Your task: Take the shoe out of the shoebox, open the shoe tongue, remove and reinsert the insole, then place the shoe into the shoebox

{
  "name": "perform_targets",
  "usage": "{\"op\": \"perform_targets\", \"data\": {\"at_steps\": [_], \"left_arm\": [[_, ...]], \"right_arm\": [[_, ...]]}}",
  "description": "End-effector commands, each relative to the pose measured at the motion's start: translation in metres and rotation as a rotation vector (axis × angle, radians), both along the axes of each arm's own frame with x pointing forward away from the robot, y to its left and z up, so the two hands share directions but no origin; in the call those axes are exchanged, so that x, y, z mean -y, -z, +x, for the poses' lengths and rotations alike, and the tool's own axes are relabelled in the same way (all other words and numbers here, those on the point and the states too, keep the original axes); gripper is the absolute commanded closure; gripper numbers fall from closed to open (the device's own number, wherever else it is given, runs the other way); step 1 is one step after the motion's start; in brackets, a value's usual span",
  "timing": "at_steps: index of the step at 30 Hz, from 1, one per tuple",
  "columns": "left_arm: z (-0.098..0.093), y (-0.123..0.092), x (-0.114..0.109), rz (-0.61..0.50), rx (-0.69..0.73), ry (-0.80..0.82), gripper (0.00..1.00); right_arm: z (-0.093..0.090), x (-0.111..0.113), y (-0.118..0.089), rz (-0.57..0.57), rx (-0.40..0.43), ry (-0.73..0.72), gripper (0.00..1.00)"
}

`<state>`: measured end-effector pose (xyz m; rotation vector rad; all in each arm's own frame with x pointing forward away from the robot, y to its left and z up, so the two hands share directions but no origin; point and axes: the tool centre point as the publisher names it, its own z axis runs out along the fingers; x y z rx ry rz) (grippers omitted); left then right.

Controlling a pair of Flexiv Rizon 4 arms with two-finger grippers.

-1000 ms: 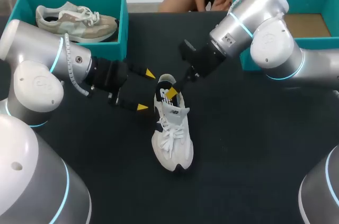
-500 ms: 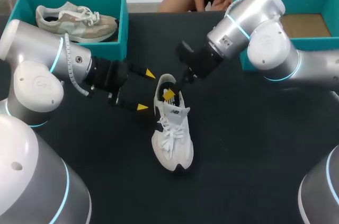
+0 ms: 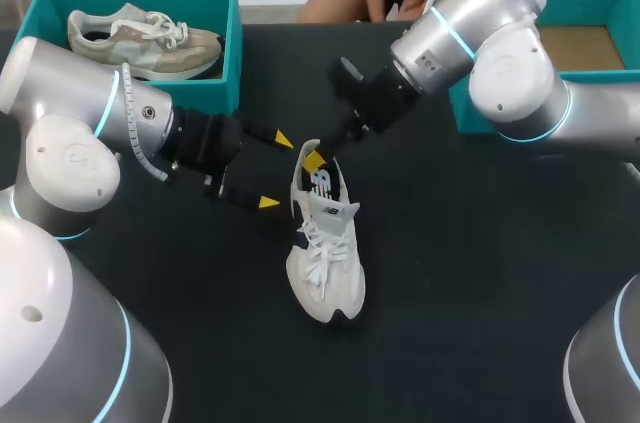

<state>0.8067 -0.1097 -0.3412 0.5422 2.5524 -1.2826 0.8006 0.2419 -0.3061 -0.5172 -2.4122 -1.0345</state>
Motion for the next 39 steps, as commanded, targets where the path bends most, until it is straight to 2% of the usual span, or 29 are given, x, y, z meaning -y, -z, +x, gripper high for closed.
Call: {"op": "perform_targets", "data": {"at_steps": [1,4,7,12,14,16,18,20,28,31,35,39], "left_arm": [[-0.001,0.000,0.001,0.004,0.001,-0.001,0.00],[-0.001,0.000,0.001,0.004,0.001,-0.001,0.00],[-0.001,0.000,0.001,0.004,0.001,-0.001,0.00],[-0.001,0.000,0.001,0.004,0.001,-0.001,0.00],[-0.001,0.000,0.001,0.004,0.001,-0.001,0.00],[-0.001,0.000,0.001,0.004,0.001,-0.001,0.00],[-0.001,0.000,0.001,0.004,0.001,-0.001,0.00],[-0.003,-0.007,-0.004,-0.014,-0.021,0.019,0.00],[-0.015,-0.031,-0.033,0.053,-0.018,0.037,0.00],[-0.017,-0.040,-0.043,0.075,-0.002,0.030,0.00],[-0.019,-0.051,-0.054,0.110,0.014,0.048,0.00],[-0.012,-0.066,-0.077,0.131,0.048,0.031,0.00]], "right_arm": [[0.010,-0.014,-0.004,0.004,0.014,-0.033,0.69],[0.017,-0.014,-0.022,0.000,0.064,-0.033,0.69],[0.019,0.000,-0.043,0.003,0.103,0.009,0.67],[0.011,0.023,-0.066,0.036,0.142,0.116,0.71],[0.006,0.030,-0.066,0.053,0.128,0.163,0.74],[0.002,0.037,-0.063,0.053,0.112,0.192,0.81],[0.001,0.041,-0.061,0.049,0.104,0.220,1.00],[0.000,0.043,-0.060,0.035,0.101,0.248,1.00],[-0.002,0.042,-0.047,-0.101,0.108,0.377,1.00],[-0.005,0.042,-0.046,-0.219,0.147,0.429,1.00],[-0.005,0.042,-0.046,-0.219,0.147,0.429,1.00],[-0.005,0.042,-0.046,-0.219,0.147,0.429,1.00]]}}
